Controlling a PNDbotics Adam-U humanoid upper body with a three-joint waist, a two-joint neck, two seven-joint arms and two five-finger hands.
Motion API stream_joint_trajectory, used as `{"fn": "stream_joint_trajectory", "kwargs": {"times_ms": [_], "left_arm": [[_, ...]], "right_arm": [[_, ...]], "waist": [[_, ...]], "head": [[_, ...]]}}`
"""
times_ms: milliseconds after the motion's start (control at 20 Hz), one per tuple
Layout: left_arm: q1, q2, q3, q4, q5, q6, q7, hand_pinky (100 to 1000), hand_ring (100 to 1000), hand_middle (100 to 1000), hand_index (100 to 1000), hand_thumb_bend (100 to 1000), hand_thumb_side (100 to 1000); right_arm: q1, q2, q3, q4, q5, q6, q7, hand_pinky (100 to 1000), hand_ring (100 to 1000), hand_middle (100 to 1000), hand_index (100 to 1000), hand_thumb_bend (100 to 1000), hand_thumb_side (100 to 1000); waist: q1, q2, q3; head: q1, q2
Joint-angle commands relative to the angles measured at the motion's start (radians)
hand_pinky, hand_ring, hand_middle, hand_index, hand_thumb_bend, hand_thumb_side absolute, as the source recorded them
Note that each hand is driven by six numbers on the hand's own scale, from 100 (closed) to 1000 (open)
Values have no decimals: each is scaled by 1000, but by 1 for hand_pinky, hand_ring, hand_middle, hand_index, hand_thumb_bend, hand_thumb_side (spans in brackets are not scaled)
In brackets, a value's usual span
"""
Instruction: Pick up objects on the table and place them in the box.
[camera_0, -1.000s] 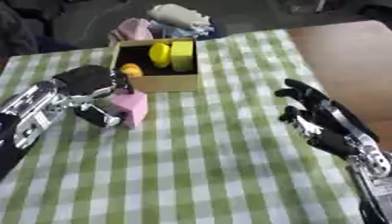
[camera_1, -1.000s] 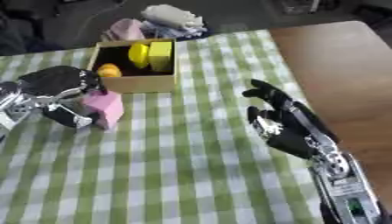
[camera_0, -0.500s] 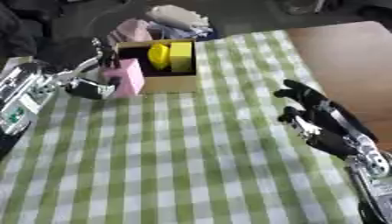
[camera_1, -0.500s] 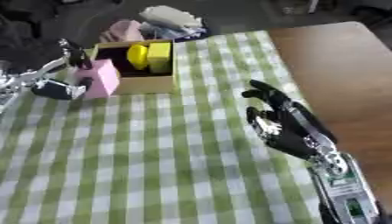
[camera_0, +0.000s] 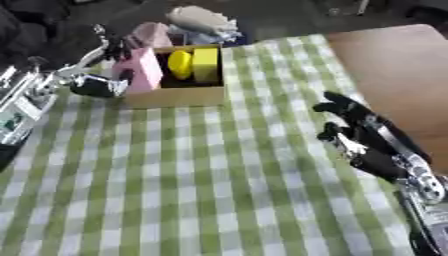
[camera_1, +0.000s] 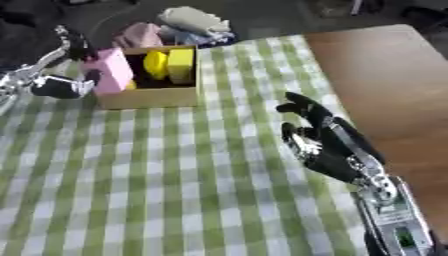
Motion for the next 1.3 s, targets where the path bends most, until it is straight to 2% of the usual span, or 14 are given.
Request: {"fn": "stream_joint_trajectory", "kwargs": {"times_ms": [50, 250, 300, 400, 550, 650, 800, 900, 950, 1000, 1050, 1300], "left_arm": [[-40, 12, 13, 50, -43, 26, 45, 706, 539, 505, 600, 202, 198], [-83, -21, -8, 153, -110, 55, 83, 739, 632, 599, 682, 312, 240], [-91, -29, -14, 177, -126, 62, 92, 753, 690, 660, 728, 339, 256], [-101, -45, -25, 218, -159, 75, 113, 776, 749, 743, 792, 406, 296], [-101, -67, -38, 259, -214, 93, 141, 797, 796, 817, 863, 497, 343], [-96, -74, -35, 265, -250, 102, 154, 802, 801, 824, 872, 503, 342], [-81, -74, -12, 233, -289, 120, 173, 794, 777, 801, 870, 407, 265], [-61, -62, 7, 183, -270, 130, 183, 792, 772, 793, 868, 338, 230], [-49, -54, 19, 155, -254, 134, 188, 789, 766, 784, 865, 228, 194], [-34, -47, 31, 126, -238, 137, 192, 789, 766, 783, 864, 197, 191], [-18, -39, 44, 97, -221, 138, 196, 792, 766, 783, 864, 100, 183], [91, -23, 111, -41, -136, 121, 229, 788, 755, 766, 849, 100, 238]], "right_arm": [[-12, -4, 7, -7, -3, -2, 8, 671, 1000, 829, 976, 100, 470], [-14, 1, 14, -5, -7, -3, 20, 671, 1000, 830, 976, 100, 470], [-14, 2, 15, -5, -9, -3, 22, 671, 1000, 830, 976, 100, 470], [-15, 4, 18, -5, -11, -4, 26, 672, 1000, 830, 976, 100, 470], [-15, 6, 19, -5, -13, -4, 31, 672, 1000, 831, 977, 100, 470], [-15, 6, 17, -4, -13, -4, 31, 672, 1000, 831, 977, 100, 470], [-13, 4, 12, -4, -11, -4, 28, 673, 1000, 831, 977, 100, 470], [-11, 1, 8, -3, -10, -3, 25, 673, 1000, 831, 977, 100, 470], [-10, -1, 6, -3, -9, -3, 23, 673, 1000, 831, 977, 100, 470], [-9, -3, 3, -2, -8, -3, 21, 673, 1000, 831, 977, 100, 470], [-8, -6, 1, -2, -6, -3, 19, 673, 1000, 831, 977, 100, 470], [3, -24, -19, -4, -1, -3, -1, 673, 1000, 831, 976, 100, 470]], "waist": [[-6, -11, -6], [-9, -7, -23], [-9, -6, -26], [-8, -3, -32], [-7, 0, -38], [-7, 1, -39], [-8, 0, -32], [-9, -1, -22], [-10, -1, -16], [-10, -2, -10], [-11, -3, -2], [-13, -13, 33]], "head": [[9, -15], [22, -26], [26, -29], [34, -33], [42, -40], [41, -41], [35, -40], [25, -39], [20, -39], [16, -39], [13, -37], [4, -29]]}}
